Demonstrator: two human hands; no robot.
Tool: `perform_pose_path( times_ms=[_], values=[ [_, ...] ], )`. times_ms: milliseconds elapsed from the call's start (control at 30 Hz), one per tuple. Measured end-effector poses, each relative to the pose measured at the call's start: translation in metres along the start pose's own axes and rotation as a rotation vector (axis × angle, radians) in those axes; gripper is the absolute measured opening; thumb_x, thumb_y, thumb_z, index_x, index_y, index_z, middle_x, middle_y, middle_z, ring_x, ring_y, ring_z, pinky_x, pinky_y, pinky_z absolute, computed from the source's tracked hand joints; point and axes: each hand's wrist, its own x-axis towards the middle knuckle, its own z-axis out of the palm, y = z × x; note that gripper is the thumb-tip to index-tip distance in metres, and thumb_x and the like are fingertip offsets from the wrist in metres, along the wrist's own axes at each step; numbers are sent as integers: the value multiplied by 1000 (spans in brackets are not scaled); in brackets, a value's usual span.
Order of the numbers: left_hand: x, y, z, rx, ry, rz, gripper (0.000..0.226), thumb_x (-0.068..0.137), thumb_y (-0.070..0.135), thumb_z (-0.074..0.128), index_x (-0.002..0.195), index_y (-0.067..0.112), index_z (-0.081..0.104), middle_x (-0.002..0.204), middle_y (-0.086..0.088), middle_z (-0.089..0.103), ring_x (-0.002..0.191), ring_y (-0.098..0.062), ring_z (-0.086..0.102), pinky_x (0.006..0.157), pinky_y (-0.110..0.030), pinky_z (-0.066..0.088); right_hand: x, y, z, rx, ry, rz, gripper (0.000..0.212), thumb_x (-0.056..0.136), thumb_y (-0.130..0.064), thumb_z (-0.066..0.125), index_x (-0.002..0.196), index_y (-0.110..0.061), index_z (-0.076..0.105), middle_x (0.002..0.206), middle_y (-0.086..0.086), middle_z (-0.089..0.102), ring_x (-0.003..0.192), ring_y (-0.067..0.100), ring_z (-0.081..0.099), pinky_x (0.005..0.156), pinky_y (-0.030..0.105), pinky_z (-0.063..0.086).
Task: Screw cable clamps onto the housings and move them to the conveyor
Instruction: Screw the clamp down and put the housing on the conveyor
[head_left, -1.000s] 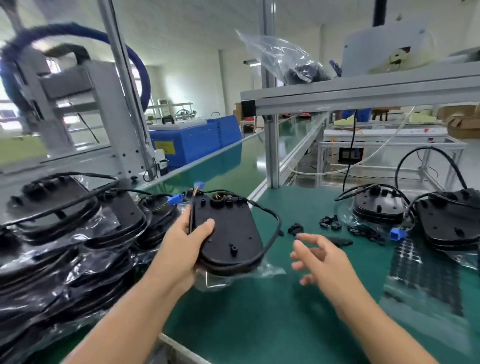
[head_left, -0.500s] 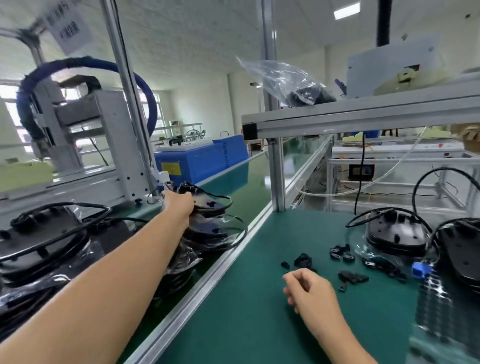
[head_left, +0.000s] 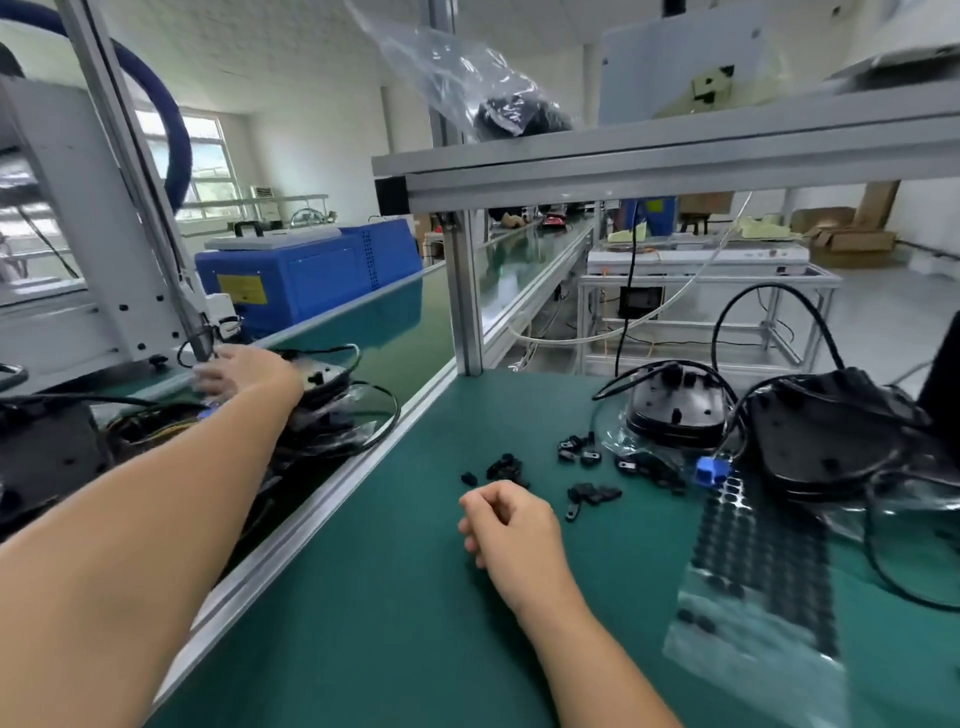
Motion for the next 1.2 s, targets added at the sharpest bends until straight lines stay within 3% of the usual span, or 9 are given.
perform_pose_path(
  times_ms=[100,233,467,567,700,833,967,1133,1200],
  values=[
    [-20,10,0,111,63,63,57,99,25,47,147,0,27,156,-27,12,145,-41,10,118,-51,13,-3,-6,-9,81,16,47,16,89,-17,56,80,-5,64,60,-5,64,49,4,54,50,22,46],
    [-62,38,15,275,48,549,38,95,23,46,124,1,58,131,-31,49,125,-45,40,103,-48,38,-11,-16,-35,135,34,64,14,90,-14,56,80,-8,63,63,-4,63,47,2,53,48,18,44],
    [-222,125,78,-78,-549,750,22,92,25,55,101,13,72,88,-10,67,76,-30,62,67,-28,48,-33,-26,-130,90,203,19,13,89,-13,57,81,-7,66,58,-7,64,49,3,53,47,18,42],
    [-262,156,114,-58,-716,646,42,93,37,53,106,-2,65,90,-24,63,90,-35,63,78,-35,51,-42,-20,-161,102,284,24,14,88,-13,58,82,-3,66,60,-5,63,50,6,51,48,19,41],
    [-272,172,151,24,-636,464,77,87,61,49,138,4,43,137,-19,50,124,-36,48,103,-42,39,-49,-10,-176,134,351,36,14,89,-13,59,78,-5,64,61,-1,62,49,7,49,47,17,39],
    [-260,179,172,-3,-813,409,87,71,68,68,126,2,56,126,-18,60,103,-34,60,89,-39,50,-43,-4,-175,119,337,36,15,89,-15,59,78,-6,64,59,0,63,48,7,49,47,18,40],
    [-254,189,177,67,-977,369,104,69,65,72,140,-3,40,145,-20,44,127,-39,48,99,-47,43,-34,-1,-175,132,383,68,15,89,-16,60,76,-8,64,61,3,66,49,10,51,49,21,40],
    [-253,194,180,-7,-1203,286,94,83,53,67,150,4,23,156,-17,26,142,-38,27,109,-51,29,-30,1,-175,150,414,106,14,89,-12,58,78,-7,66,59,4,66,45,10,49,47,20,39],
    [-253,193,178,-31,-1255,251,85,86,51,64,149,8,27,152,-15,33,138,-37,33,108,-48,32,-29,1,-174,147,423,110,14,89,-12,59,78,-7,66,59,4,66,45,10,49,46,20,38]
  ],
)
